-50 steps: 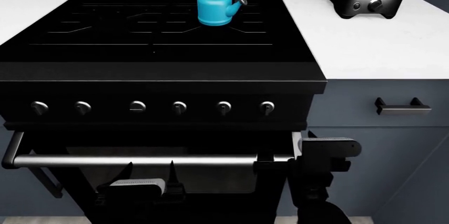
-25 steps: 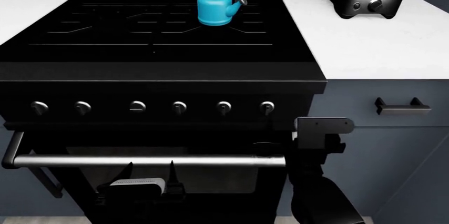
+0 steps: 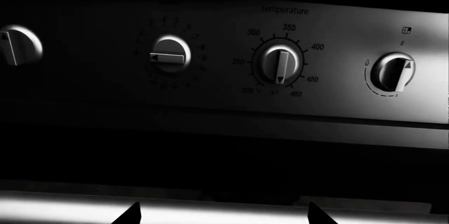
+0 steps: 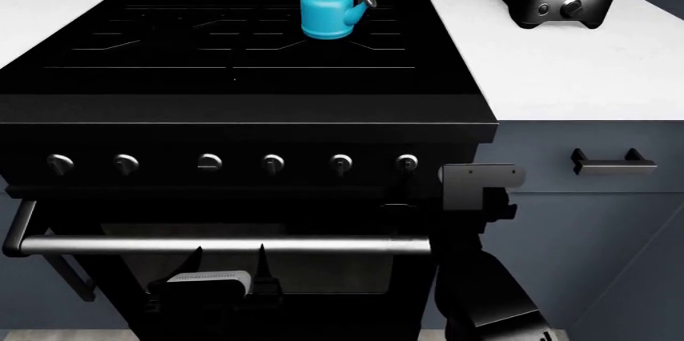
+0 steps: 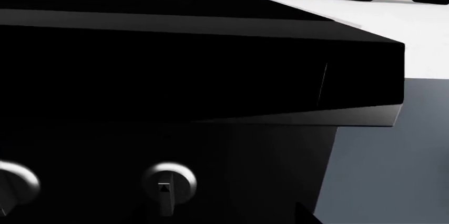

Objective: Turn on the front right burner of the stove.

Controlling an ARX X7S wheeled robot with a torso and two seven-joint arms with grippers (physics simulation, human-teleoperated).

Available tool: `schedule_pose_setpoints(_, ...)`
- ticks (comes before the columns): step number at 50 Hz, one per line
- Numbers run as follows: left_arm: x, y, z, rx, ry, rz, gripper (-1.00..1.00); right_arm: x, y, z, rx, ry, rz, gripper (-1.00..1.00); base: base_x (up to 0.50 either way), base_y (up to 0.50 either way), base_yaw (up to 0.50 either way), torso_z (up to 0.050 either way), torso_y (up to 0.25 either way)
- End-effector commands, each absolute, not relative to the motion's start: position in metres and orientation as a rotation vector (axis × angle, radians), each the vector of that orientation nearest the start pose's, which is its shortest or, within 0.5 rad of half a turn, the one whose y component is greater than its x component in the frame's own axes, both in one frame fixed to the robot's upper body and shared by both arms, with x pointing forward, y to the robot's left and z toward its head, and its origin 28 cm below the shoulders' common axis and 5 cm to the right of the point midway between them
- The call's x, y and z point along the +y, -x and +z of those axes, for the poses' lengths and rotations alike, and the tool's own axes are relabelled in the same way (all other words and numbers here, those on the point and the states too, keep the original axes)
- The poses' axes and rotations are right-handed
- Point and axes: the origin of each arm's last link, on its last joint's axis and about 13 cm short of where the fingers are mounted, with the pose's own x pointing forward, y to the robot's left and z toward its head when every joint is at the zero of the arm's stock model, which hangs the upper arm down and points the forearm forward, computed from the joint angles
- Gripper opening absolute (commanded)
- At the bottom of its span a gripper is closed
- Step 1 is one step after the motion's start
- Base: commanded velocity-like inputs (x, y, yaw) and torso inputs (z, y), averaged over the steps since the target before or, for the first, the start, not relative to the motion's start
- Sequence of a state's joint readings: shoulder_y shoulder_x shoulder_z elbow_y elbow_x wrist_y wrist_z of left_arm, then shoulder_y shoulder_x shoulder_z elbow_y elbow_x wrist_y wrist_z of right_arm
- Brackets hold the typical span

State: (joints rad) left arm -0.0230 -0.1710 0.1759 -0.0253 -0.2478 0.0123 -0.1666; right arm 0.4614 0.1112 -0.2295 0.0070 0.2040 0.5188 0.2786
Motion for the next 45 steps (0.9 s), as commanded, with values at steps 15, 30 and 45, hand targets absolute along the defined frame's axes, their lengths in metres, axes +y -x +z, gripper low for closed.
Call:
schedule_pose_setpoints(15,0.211,-0.211,0.011,0.031,0.079,-0.002,1.00,-0.069,-0.305,0.092,0.095,0.046,-0.031,1.00,0.00,0.00,0.00,0.000,0.000)
schedule_pose_setpoints(30,0.212,-0.211,0.010,0.032,0.088,-0.005,1.00,-0.062,-0.309,0.091,0.101,0.043,-0.001,1.00,0.00,0.00,0.00,0.000,0.000)
schedule_pose_setpoints(45,0.212,-0.211,0.011,0.032,0.091,-0.007,1.00,-0.057,-0.314,0.088,0.110,0.043,0.015,1.00,0.00,0.00,0.00,0.000,0.000)
